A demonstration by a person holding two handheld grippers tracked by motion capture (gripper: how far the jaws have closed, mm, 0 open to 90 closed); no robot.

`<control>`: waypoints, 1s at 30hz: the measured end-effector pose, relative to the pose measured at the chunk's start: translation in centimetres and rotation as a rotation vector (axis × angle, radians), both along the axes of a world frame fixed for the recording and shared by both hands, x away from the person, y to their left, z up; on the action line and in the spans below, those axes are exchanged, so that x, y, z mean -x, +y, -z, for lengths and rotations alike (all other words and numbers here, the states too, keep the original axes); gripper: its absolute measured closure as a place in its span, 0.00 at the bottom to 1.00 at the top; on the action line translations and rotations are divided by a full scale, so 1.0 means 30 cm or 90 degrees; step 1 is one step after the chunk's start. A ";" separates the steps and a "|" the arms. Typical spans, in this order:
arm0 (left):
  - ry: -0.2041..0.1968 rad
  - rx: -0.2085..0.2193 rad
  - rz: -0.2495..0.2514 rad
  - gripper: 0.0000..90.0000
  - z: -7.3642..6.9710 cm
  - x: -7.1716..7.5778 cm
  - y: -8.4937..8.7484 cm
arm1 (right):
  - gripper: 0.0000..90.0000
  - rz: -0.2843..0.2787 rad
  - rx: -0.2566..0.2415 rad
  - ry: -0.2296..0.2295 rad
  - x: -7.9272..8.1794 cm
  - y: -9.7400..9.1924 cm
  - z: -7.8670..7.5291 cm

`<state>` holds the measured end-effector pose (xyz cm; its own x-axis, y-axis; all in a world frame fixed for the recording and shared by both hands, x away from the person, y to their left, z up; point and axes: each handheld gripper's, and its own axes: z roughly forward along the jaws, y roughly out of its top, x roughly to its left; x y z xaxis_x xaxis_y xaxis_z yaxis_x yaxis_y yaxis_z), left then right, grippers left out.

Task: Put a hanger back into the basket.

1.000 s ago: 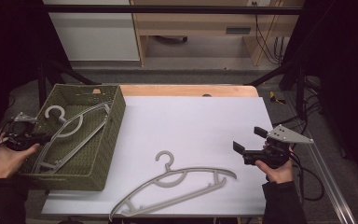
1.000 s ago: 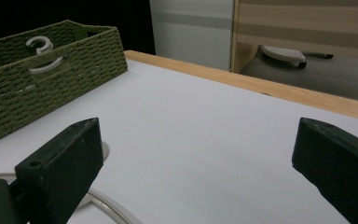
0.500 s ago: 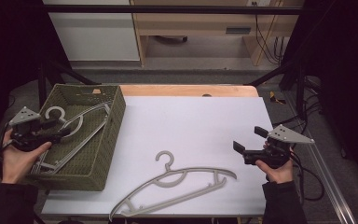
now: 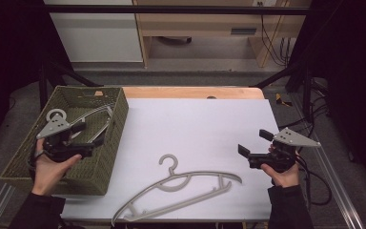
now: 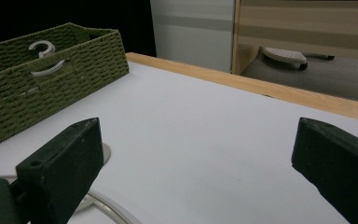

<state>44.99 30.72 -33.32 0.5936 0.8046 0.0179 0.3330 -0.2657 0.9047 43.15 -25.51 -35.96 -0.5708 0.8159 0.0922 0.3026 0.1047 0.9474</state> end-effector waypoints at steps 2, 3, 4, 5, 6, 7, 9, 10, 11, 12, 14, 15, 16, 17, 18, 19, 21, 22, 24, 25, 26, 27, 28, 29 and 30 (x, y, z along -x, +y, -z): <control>0.001 -0.006 0.029 0.15 0.009 0.016 -0.056 | 0.03 -0.003 0.002 0.000 0.002 -0.002 -0.001; 0.001 -0.010 0.040 0.14 0.012 0.021 -0.076 | 0.03 -0.003 0.002 0.001 0.002 -0.003 -0.001; 0.001 -0.013 0.050 0.14 0.016 0.024 -0.096 | 0.03 -0.004 0.002 0.001 0.003 -0.002 -0.001; 0.003 -0.018 0.060 0.14 0.019 0.028 -0.115 | 0.03 -0.003 0.002 0.001 0.003 -0.002 -0.001; 0.003 -0.018 0.060 0.14 0.019 0.028 -0.115 | 0.03 -0.003 0.002 0.001 0.003 -0.002 -0.001; 0.004 -0.025 0.066 0.14 0.025 0.031 -0.141 | 0.03 -0.003 0.002 0.001 0.003 -0.002 -0.001; 0.010 -0.038 0.089 0.14 0.039 0.038 -0.187 | 0.03 -0.004 0.001 0.001 0.003 -0.002 -0.001; 0.010 -0.038 0.089 0.14 0.039 0.038 -0.187 | 0.03 -0.002 0.002 0.001 0.003 -0.001 -0.001; 0.017 -0.043 0.103 0.15 0.053 0.045 -0.216 | 0.03 -0.004 0.002 0.000 0.002 -0.002 -0.001; 0.022 -0.049 0.111 0.15 0.061 0.047 -0.230 | 0.03 -0.004 0.001 0.001 0.002 -0.002 -0.001; 0.033 -0.058 0.122 0.15 0.075 0.050 -0.251 | 0.03 -0.002 0.001 0.002 0.001 -0.001 -0.001; 0.040 -0.064 0.128 0.15 0.085 0.052 -0.265 | 0.03 -0.004 -0.001 0.001 0.000 0.000 0.000; 0.045 -0.066 0.133 0.15 0.091 0.054 -0.272 | 0.03 -0.003 0.000 0.002 0.000 0.001 0.000; 0.049 -0.070 0.138 0.16 0.099 0.056 -0.281 | 0.03 -0.004 0.005 0.003 0.001 0.000 0.001; 0.054 -0.077 0.142 0.16 0.108 0.057 -0.289 | 0.03 -0.004 0.003 0.004 0.001 0.002 0.001; 0.054 -0.077 0.142 0.16 0.108 0.057 -0.289 | 0.03 -0.004 0.003 0.005 0.001 0.005 0.002; 0.073 -0.094 0.156 0.17 0.135 0.061 -0.313 | 0.03 -0.009 0.006 0.007 0.001 0.007 0.004; 0.082 -0.100 0.161 0.18 0.148 0.063 -0.324 | 0.03 -0.009 0.008 0.006 0.000 0.008 0.005; 0.088 -0.108 0.167 0.20 0.159 0.064 -0.332 | 0.03 -0.011 0.008 0.008 -0.001 0.009 0.006; 0.101 -0.126 0.174 0.21 0.182 0.064 -0.349 | 0.03 -0.012 0.008 0.008 -0.001 0.010 0.006; 0.101 -0.126 0.174 0.22 0.182 0.064 -0.349 | 0.03 -0.011 0.006 0.007 0.000 0.010 0.006; 0.119 -0.134 0.187 0.25 0.203 0.061 -0.365 | 0.03 -0.009 0.005 0.007 0.001 0.010 0.005; 0.128 -0.139 0.194 0.26 0.213 0.058 -0.373 | 0.03 -0.010 0.006 0.006 0.002 0.010 0.005; 0.136 -0.148 0.200 0.28 0.224 0.056 -0.380 | 0.03 -0.010 0.006 0.007 0.003 0.009 0.004; 0.145 -0.159 0.206 0.29 0.234 0.055 -0.388 | 0.03 -0.010 0.006 0.005 0.003 0.009 0.004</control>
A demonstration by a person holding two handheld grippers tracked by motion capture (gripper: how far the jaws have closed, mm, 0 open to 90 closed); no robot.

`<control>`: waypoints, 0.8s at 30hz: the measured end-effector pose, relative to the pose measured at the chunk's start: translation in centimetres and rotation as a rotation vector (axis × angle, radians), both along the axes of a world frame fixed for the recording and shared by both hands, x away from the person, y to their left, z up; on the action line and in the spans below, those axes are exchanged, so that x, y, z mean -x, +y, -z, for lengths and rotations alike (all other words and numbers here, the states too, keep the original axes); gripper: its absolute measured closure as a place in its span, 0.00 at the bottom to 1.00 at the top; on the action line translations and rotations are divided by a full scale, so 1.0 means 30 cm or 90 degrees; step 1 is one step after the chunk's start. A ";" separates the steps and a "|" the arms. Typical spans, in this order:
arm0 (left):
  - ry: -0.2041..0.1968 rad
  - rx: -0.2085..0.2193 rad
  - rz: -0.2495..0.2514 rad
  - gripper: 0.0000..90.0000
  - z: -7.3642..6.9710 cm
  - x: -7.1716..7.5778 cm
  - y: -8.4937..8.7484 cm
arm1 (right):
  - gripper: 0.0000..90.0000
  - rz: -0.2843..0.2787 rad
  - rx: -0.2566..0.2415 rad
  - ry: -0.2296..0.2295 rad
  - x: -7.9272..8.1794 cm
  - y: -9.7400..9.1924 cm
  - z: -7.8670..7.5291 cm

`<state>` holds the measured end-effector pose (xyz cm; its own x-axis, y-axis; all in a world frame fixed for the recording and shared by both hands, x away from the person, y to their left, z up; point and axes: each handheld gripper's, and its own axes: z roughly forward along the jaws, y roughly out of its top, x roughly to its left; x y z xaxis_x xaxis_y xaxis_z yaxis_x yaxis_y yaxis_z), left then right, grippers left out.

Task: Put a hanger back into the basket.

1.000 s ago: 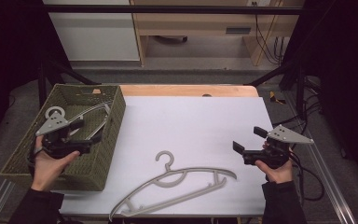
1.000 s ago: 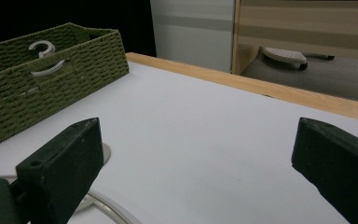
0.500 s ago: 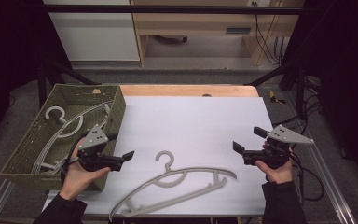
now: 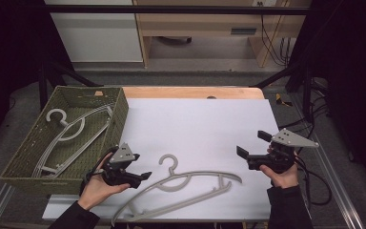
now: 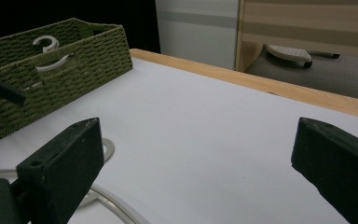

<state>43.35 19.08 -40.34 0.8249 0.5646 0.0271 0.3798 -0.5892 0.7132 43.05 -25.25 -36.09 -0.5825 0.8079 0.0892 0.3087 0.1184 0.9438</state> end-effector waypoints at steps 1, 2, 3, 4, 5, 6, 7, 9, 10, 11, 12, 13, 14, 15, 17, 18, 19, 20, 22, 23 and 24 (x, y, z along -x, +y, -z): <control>0.006 -0.013 0.008 0.30 0.009 -0.001 -0.006 | 0.03 0.000 -0.001 0.000 0.000 0.000 0.000; 0.015 -0.024 0.013 0.32 0.017 -0.003 -0.012 | 0.03 0.000 -0.001 0.000 0.000 0.000 0.000; 0.023 -0.036 0.020 0.33 0.026 -0.005 -0.017 | 0.03 -0.001 0.000 0.000 -0.001 0.000 0.000; 0.032 -0.046 0.024 0.35 0.035 -0.007 -0.023 | 0.03 -0.003 0.000 0.002 -0.001 0.001 0.001; 0.043 -0.058 0.028 0.37 0.044 -0.008 -0.028 | 0.03 -0.002 0.001 0.003 -0.003 0.002 0.003; 0.051 -0.070 0.034 0.39 0.055 -0.010 -0.034 | 0.03 -0.003 0.003 0.004 -0.004 0.004 0.006; 0.060 -0.084 0.037 0.42 0.066 -0.012 -0.041 | 0.03 -0.008 0.010 0.004 -0.005 0.003 0.008; 0.076 -0.108 0.049 0.45 0.085 -0.012 -0.054 | 0.03 -0.007 0.006 0.008 -0.007 0.009 0.010; 0.086 -0.118 0.055 0.48 0.090 -0.012 -0.058 | 0.03 -0.007 0.008 0.008 -0.008 0.011 0.011; 0.096 -0.132 0.060 0.51 0.098 -0.011 -0.066 | 0.03 -0.013 0.015 0.007 -0.008 0.008 0.012; 0.100 -0.141 0.063 0.53 0.104 -0.009 -0.072 | 0.03 -0.011 0.014 0.008 -0.008 0.010 0.012; 0.100 -0.141 0.063 0.55 0.104 -0.009 -0.072 | 0.03 -0.013 0.014 0.008 -0.008 0.009 0.012; 0.109 -0.163 0.069 0.58 0.112 -0.008 -0.079 | 0.03 -0.014 0.015 0.007 -0.008 0.009 0.012; 0.112 -0.172 0.072 0.60 0.117 -0.007 -0.082 | 0.03 -0.014 0.014 0.008 -0.007 0.009 0.012; 0.124 -0.178 0.074 0.66 0.123 -0.007 -0.085 | 0.03 -0.015 0.012 0.007 -0.007 0.009 0.012; 0.131 -0.181 0.075 0.67 0.127 -0.007 -0.087 | 0.03 -0.015 0.012 0.007 -0.008 0.009 0.012; 0.135 -0.186 0.077 0.69 0.130 -0.007 -0.088 | 0.03 -0.013 0.013 0.008 -0.008 0.010 0.012; 0.144 -0.192 0.080 0.71 0.134 -0.007 -0.089 | 0.03 -0.013 0.012 0.008 -0.008 0.012 0.013; 0.147 -0.196 0.081 0.73 0.138 -0.006 -0.091 | 0.03 -0.014 0.011 0.008 -0.009 0.013 0.013; 0.156 -0.204 0.079 0.74 0.142 -0.006 -0.094 | 0.03 -0.016 0.014 0.010 -0.008 0.013 0.013; 0.166 -0.201 0.076 0.75 0.145 -0.005 -0.097 | 0.03 -0.017 0.015 0.009 -0.008 0.013 0.013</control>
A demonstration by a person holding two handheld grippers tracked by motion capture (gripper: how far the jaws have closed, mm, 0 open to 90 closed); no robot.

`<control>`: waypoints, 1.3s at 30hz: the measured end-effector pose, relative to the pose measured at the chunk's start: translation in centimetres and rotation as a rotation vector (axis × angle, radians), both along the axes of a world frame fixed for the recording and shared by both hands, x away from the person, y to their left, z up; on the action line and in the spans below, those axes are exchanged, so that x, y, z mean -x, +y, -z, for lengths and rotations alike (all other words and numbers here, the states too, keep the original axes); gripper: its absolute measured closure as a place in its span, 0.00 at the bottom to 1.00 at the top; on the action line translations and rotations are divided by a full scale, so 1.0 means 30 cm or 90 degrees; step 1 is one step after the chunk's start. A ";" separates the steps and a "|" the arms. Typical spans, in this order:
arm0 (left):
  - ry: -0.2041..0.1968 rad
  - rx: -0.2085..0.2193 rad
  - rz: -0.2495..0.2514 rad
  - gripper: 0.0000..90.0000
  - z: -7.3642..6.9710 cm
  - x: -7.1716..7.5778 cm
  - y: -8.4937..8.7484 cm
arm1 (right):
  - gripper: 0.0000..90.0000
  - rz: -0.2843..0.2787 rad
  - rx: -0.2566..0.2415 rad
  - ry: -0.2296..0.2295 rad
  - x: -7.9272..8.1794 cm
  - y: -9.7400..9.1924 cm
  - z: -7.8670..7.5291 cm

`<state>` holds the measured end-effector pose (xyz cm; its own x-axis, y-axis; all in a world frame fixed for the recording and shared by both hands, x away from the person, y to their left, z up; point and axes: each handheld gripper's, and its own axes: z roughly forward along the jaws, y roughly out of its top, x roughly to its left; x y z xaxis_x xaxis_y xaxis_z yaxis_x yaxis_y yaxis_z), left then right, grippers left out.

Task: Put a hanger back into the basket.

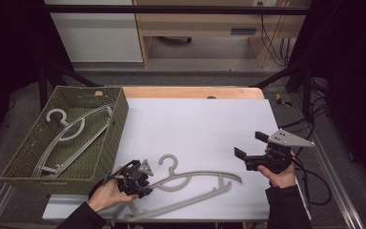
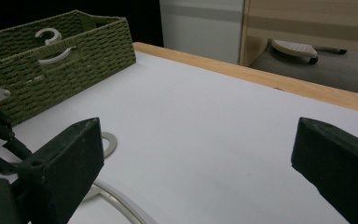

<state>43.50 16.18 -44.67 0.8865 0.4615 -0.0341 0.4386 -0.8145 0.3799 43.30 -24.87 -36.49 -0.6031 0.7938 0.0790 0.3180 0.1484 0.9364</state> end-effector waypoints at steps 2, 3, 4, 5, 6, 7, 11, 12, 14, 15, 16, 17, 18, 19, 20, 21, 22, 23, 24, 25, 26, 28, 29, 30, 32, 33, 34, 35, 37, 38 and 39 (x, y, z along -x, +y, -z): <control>0.009 -0.004 0.001 0.78 0.005 0.000 -0.003 | 0.03 0.000 0.000 0.000 0.000 0.000 0.000; 0.007 -0.006 0.000 0.80 0.005 0.001 -0.003 | 0.03 0.004 -0.001 0.001 0.000 0.002 0.000; 0.007 -0.006 0.000 0.81 0.005 0.001 -0.003 | 0.03 0.004 -0.001 0.001 0.000 0.002 0.000; 0.011 -0.006 -0.014 0.83 0.005 0.001 -0.002 | 0.03 0.004 -0.001 0.001 0.000 0.002 -0.001; 0.014 -0.006 -0.021 0.84 0.006 0.001 -0.002 | 0.03 0.003 -0.002 0.001 0.002 0.003 -0.002; 0.015 -0.009 -0.028 0.85 0.006 0.000 -0.002 | 0.03 0.003 0.000 -0.001 0.002 0.004 -0.002; 0.022 -0.012 -0.060 0.90 0.006 -0.001 -0.006 | 0.03 0.001 0.001 -0.001 0.002 0.007 -0.003; 0.024 -0.010 -0.068 0.90 0.006 0.001 -0.008 | 0.03 -0.002 0.005 0.000 0.002 0.006 -0.003; 0.019 -0.009 -0.077 0.91 0.005 0.003 -0.009 | 0.03 0.000 0.005 0.000 0.002 0.008 -0.002; 0.011 -0.003 -0.088 0.91 0.007 0.006 -0.010 | 0.03 0.000 0.006 -0.001 0.002 0.008 -0.002; 0.007 0.003 -0.099 0.91 0.008 0.006 -0.010 | 0.03 -0.002 0.006 -0.001 0.003 0.006 -0.003; 0.001 0.007 -0.112 0.91 0.010 0.003 -0.010 | 0.03 0.000 0.005 -0.001 0.003 0.006 -0.003; 0.001 0.007 -0.112 0.91 0.010 0.003 -0.010 | 0.03 0.000 0.005 -0.001 0.003 0.006 -0.003; 0.007 0.012 -0.118 0.91 0.010 -0.004 -0.007 | 0.03 0.002 0.002 -0.001 0.003 0.006 -0.004; 0.007 0.012 -0.118 0.91 0.010 -0.004 -0.007 | 0.03 0.002 0.002 -0.001 0.004 0.006 -0.005; 0.014 0.016 -0.119 0.90 0.012 -0.007 -0.004 | 0.03 0.002 0.001 -0.001 0.004 0.006 -0.005; 0.019 0.017 -0.118 0.90 0.012 -0.010 -0.003 | 0.03 0.002 0.001 -0.001 0.004 0.005 -0.005; 0.028 0.020 -0.117 0.88 0.012 -0.012 -0.003 | 0.03 0.003 0.002 -0.001 0.003 0.005 -0.004; 0.027 0.017 -0.113 0.84 0.012 -0.011 -0.006 | 0.03 0.003 0.003 0.000 0.003 0.006 -0.004; 0.022 0.011 -0.110 0.84 0.012 -0.008 -0.009 | 0.03 0.002 0.003 -0.001 0.003 0.007 -0.004; 0.013 0.001 -0.104 0.84 0.012 -0.004 -0.015 | 0.03 0.002 0.004 -0.001 0.003 0.008 -0.004; 0.007 -0.007 -0.104 0.84 0.011 0.001 -0.022 | 0.03 0.002 0.002 -0.002 0.004 0.008 -0.006; 0.004 -0.011 -0.104 0.85 0.011 0.003 -0.024 | 0.03 0.002 0.000 -0.002 0.007 0.009 -0.008; 0.002 -0.014 -0.104 0.85 0.011 0.004 -0.027 | 0.03 0.001 -0.001 -0.004 0.008 0.009 -0.010; -0.006 -0.018 -0.113 0.85 0.012 0.009 -0.032 | 0.03 0.001 0.001 -0.005 0.009 0.008 -0.011; -0.009 -0.016 -0.120 0.87 0.012 0.011 -0.033 | 0.03 0.002 -0.001 -0.005 0.010 0.008 -0.012; -0.011 -0.017 -0.122 0.89 0.012 0.010 -0.031 | 0.03 0.002 0.000 -0.005 0.009 0.008 -0.012; -0.009 -0.012 -0.123 0.91 0.013 0.009 -0.029 | 0.03 0.002 0.001 -0.005 0.009 0.007 -0.011; -0.009 -0.008 -0.123 0.91 0.013 0.010 -0.026 | 0.03 0.003 0.001 -0.005 0.009 0.008 -0.010; -0.012 -0.008 -0.123 0.91 0.013 0.012 -0.025 | 0.03 0.002 0.001 -0.004 0.009 0.008 -0.010; -0.015 -0.008 -0.124 0.91 0.013 0.014 -0.025 | 0.03 0.003 0.003 -0.005 0.008 0.008 -0.009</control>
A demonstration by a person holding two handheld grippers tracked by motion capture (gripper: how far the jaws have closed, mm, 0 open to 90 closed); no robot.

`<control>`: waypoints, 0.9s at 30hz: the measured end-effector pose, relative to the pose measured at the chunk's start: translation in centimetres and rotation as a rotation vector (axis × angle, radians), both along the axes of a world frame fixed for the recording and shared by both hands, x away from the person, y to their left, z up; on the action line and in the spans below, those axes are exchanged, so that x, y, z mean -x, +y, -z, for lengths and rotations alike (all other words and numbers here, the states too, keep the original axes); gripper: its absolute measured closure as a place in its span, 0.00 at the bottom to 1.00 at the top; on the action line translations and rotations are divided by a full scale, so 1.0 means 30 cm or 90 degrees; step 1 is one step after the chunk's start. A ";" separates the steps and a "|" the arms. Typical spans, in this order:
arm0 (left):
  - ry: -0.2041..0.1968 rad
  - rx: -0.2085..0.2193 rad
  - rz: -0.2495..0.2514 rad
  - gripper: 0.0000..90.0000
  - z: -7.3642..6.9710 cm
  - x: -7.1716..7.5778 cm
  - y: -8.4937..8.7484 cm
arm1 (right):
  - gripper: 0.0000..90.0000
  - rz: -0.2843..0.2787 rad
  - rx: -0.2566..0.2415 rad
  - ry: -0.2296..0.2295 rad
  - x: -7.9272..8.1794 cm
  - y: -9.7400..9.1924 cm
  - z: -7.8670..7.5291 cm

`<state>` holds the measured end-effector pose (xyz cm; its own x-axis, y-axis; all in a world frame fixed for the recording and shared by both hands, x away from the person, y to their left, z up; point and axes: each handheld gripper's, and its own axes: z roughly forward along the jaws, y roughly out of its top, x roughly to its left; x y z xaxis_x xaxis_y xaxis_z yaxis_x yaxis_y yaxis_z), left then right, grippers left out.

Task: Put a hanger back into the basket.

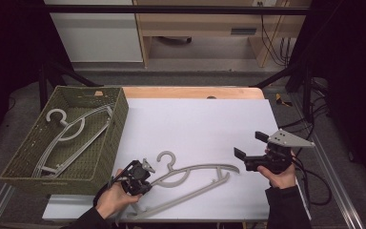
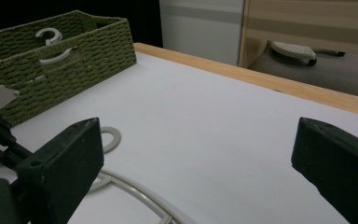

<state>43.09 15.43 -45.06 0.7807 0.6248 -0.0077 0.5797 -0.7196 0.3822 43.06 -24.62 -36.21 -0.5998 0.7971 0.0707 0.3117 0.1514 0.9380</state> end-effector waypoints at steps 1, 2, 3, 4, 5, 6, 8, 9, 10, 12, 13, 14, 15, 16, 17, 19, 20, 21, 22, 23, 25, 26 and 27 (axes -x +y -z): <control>0.000 0.000 0.000 0.91 0.000 0.000 0.000 | 0.03 0.000 0.000 0.000 0.000 0.000 0.000; -0.003 0.009 -0.001 0.91 0.001 0.001 0.006 | 0.03 -0.001 0.001 0.001 0.000 0.000 0.001; -0.002 0.016 0.003 0.91 0.001 0.000 0.012 | 0.03 0.000 0.000 0.002 0.000 0.000 0.001; 0.001 0.025 0.002 0.92 0.001 -0.001 0.019 | 0.03 0.000 0.001 0.002 0.000 -0.001 0.001; 0.002 0.032 -0.001 0.92 0.002 -0.002 0.024 | 0.03 -0.001 -0.002 0.002 0.000 -0.001 0.000; 0.001 0.035 -0.003 0.92 0.001 -0.002 0.028 | 0.03 -0.001 -0.001 0.002 0.001 -0.003 0.000; -0.007 0.039 -0.008 0.92 -0.007 0.001 0.032 | 0.03 0.000 -0.003 0.001 0.001 -0.004 0.000; -0.007 0.039 -0.008 0.92 -0.007 0.001 0.032 | 0.03 0.002 -0.001 0.001 0.000 -0.005 0.000; -0.016 0.052 -0.011 0.92 -0.019 0.002 0.040 | 0.03 0.002 -0.001 0.002 -0.001 -0.006 0.002; -0.023 0.064 -0.015 0.92 -0.035 0.001 0.050 | 0.03 0.002 0.000 0.003 -0.002 -0.006 0.003; -0.027 0.069 -0.018 0.92 -0.041 0.002 0.054 | 0.03 0.001 0.000 0.002 -0.002 -0.005 0.003; -0.033 0.070 -0.022 0.92 -0.050 0.002 0.061 | 0.03 0.000 0.000 0.002 -0.002 -0.005 0.003; -0.039 0.072 -0.025 0.92 -0.054 0.003 0.064 | 0.03 -0.001 0.000 0.003 -0.001 -0.005 0.003; -0.044 0.072 -0.027 0.92 -0.060 0.003 0.069 | 0.03 0.000 -0.001 0.003 -0.001 -0.005 0.003; -0.053 0.073 -0.032 0.92 -0.067 0.005 0.073 | 0.03 0.001 -0.002 0.003 -0.001 -0.006 0.003; -0.063 0.075 -0.034 0.92 -0.078 0.006 0.078 | 0.03 0.001 -0.001 0.002 -0.002 -0.007 0.002; -0.063 0.075 -0.034 0.92 -0.078 0.006 0.078 | 0.03 0.001 -0.002 0.002 -0.001 -0.007 0.002; -0.075 0.077 -0.039 0.92 -0.095 0.010 0.083 | 0.03 -0.002 0.000 0.002 0.000 -0.009 0.001; -0.075 0.077 -0.039 0.92 -0.095 0.010 0.083 | 0.03 -0.002 0.000 0.002 0.000 -0.009 0.001; -0.080 0.079 -0.041 0.92 -0.102 0.013 0.085 | 0.03 0.000 -0.003 0.002 0.000 -0.010 0.000; -0.100 0.082 -0.047 0.92 -0.129 0.020 0.094 | 0.03 0.001 0.000 0.000 0.001 -0.013 -0.001; -0.105 0.084 -0.050 0.92 -0.138 0.021 0.098 | 0.03 0.002 -0.002 -0.001 0.001 -0.013 -0.002; -0.109 0.087 -0.054 0.92 -0.144 0.022 0.102 | 0.03 0.004 -0.005 -0.001 0.002 -0.013 -0.002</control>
<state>42.41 18.49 -40.72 0.7232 0.6900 0.0315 0.5538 -0.6065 0.5705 43.01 -25.02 -36.14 -0.5951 0.8001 0.0756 0.3109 0.1425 0.9397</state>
